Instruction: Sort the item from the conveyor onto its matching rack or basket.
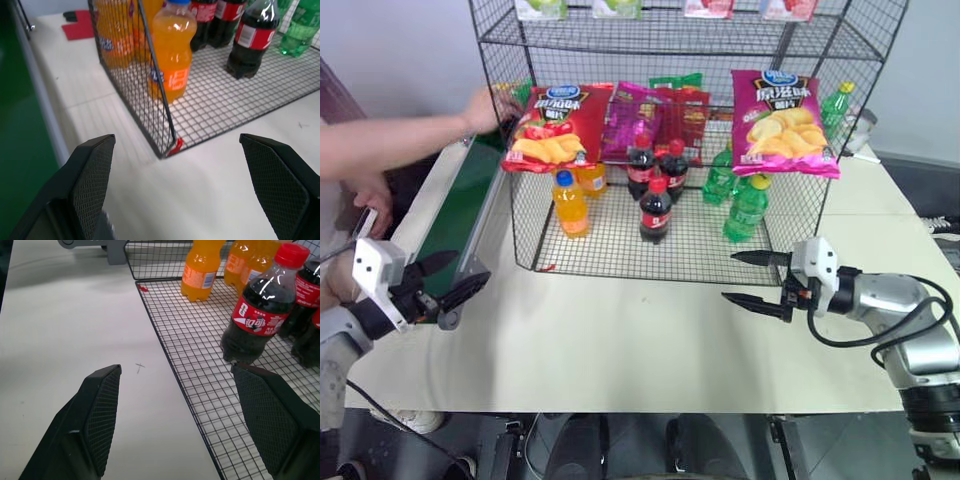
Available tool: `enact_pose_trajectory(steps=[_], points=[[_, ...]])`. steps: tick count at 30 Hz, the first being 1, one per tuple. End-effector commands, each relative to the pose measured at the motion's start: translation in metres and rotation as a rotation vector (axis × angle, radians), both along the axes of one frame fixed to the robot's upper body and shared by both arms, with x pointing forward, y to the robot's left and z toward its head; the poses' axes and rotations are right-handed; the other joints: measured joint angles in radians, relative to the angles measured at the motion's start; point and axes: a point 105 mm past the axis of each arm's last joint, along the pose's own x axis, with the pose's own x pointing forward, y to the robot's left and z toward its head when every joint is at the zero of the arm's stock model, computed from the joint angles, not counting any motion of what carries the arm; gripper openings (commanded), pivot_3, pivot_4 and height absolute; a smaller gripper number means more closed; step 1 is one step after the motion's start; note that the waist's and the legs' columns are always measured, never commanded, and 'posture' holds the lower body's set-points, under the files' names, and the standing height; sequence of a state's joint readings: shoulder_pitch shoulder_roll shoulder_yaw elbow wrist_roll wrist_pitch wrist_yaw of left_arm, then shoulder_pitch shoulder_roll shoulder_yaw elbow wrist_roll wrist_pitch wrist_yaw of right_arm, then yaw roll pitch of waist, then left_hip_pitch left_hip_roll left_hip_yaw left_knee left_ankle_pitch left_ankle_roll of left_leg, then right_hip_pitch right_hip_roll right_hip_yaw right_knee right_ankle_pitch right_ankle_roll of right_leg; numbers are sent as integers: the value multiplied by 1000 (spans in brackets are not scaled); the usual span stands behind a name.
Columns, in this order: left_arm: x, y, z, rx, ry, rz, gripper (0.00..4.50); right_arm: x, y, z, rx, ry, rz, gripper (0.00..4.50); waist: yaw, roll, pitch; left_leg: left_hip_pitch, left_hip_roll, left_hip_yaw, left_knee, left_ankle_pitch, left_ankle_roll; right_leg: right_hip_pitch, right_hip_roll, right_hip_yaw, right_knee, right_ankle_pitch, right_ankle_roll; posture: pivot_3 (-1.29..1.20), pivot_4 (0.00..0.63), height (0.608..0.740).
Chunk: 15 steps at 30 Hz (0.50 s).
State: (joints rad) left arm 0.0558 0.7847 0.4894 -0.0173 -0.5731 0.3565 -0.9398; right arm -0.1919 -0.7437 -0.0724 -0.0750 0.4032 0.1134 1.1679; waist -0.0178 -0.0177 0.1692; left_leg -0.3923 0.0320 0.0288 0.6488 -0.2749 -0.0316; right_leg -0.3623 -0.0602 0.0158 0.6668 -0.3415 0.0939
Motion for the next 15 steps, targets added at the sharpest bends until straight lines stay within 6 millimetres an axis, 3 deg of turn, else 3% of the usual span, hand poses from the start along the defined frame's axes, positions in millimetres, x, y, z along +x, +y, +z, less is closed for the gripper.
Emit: enact_pose_trajectory(steps=[1,15], points=[[-3,1,16,7,-68,-9,4279,-1,4,9,9,-37,24,3650,0,0,0,0,0,0,0,0,0,0,0,0,0,0,0,0,150,739],[0,5,26,74,-166,37,4279,1,11,13,27,-25,48,3650,0,0,0,0,0,0,0,0,0,0,0,0,0,0,0,0,150,739]])
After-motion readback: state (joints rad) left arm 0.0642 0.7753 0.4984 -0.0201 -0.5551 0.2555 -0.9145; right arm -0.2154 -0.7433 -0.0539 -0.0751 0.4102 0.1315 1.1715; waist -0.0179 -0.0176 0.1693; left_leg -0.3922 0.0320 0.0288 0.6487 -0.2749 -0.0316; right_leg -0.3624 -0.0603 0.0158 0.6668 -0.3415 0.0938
